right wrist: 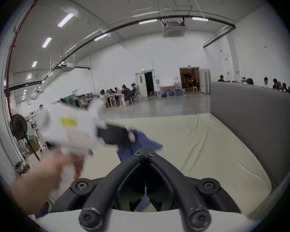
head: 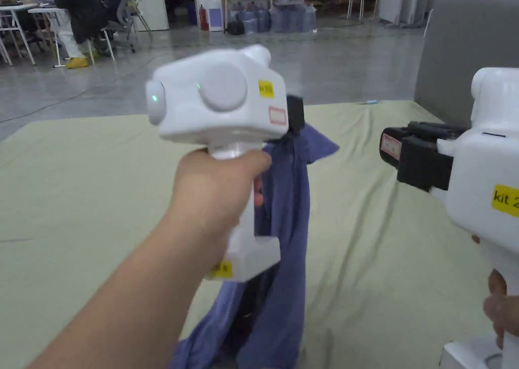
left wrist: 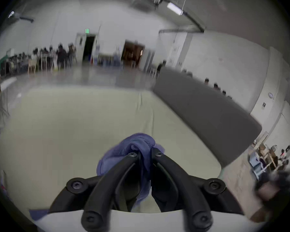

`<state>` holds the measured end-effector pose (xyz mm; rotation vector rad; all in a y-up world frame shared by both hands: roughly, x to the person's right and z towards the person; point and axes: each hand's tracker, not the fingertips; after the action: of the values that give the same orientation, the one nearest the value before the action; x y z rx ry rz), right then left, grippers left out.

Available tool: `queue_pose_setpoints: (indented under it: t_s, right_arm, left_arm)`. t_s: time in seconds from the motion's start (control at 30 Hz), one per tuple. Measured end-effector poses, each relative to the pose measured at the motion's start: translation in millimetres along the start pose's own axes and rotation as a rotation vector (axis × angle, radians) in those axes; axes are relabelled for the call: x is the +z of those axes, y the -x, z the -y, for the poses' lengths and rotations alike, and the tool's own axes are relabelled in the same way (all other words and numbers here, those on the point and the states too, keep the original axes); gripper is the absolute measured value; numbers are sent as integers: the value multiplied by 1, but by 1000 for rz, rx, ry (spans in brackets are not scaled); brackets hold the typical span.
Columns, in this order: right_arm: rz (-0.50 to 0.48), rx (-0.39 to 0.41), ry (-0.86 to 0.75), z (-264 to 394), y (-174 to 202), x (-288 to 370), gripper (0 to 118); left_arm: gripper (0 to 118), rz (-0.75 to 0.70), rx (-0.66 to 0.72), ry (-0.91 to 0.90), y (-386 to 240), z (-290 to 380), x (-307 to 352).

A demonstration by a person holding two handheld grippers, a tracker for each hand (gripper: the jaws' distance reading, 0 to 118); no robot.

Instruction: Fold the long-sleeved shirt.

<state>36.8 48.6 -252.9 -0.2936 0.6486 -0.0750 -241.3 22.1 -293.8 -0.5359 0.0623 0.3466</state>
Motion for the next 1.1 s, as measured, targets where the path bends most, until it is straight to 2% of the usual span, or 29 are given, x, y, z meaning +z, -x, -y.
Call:
queue_pose_setpoints:
  t_s: [0.17,0.23,0.27,0.3,0.33,0.37,0.4,0.53,0.6,0.63,0.67,0.7,0.73,0.77,0.8,0.9,0.93,1.03,1.07,1.1]
  right_arm:
    - [60,-22,132,47,-25,-19,0]
    - [62,-40,186,66,-31,-27,0]
    - [58,-50,212,74,-35,-31,0]
    - [58,-55,230,79,-38,-35,0]
    - [61,-54,238,82,-39,-38,0]
    - [61,-51,243,87,-38,-38,0]
    - [60,-50,247,89,-39,-39,0]
    - [31,-65,236,93,-41,-35,0]
    - [24,-86,237,98,-42,-34,0]
    - [22,-98,241,103,-43,-33,0]
    - [17,-116,251,108,-43,-34,0]
    - [12,-137,267,115,-44,-34,0]
    - [10,-158,289,122,-44,-36,0]
    - [6,-179,312,132,-44,-36,0]
    - [1,-199,337,141,-44,-38,0]
    - [-6,-238,404,162,-42,-44,0]
    - [-8,-244,424,166,-42,-46,0]
    - [0,-250,459,174,-41,-51,0]
    - [0,-250,464,174,-41,-52,0]
    - [1,-249,469,175,-41,-53,0]
  left_arm:
    - [3,4,113,364,10,137,-117]
    - [4,45,192,470,14,180,-144]
    - [13,63,236,507,15,198,-155]
    - [39,78,257,540,15,208,-160]
    - [91,84,247,545,13,210,-160]
    - [113,111,230,526,11,207,-157]
    - [118,163,214,467,10,198,-145]
    - [117,168,152,217,26,161,-78]
    - [116,95,117,150,50,155,-41]
    - [106,43,113,159,61,160,-27]
    - [78,-41,84,194,75,168,-14]
    - [24,-145,52,239,87,177,-5]
    - [0,-234,27,271,96,191,1]
    - [0,-305,24,305,107,207,4]
    - [0,-347,87,298,119,220,5]
    - [0,-195,246,420,149,241,-1]
    - [0,-220,252,403,152,239,-4]
    - [0,-256,158,338,162,220,-22]
    - [13,-261,142,312,168,215,-32]
    - [57,-265,124,294,173,207,-45]
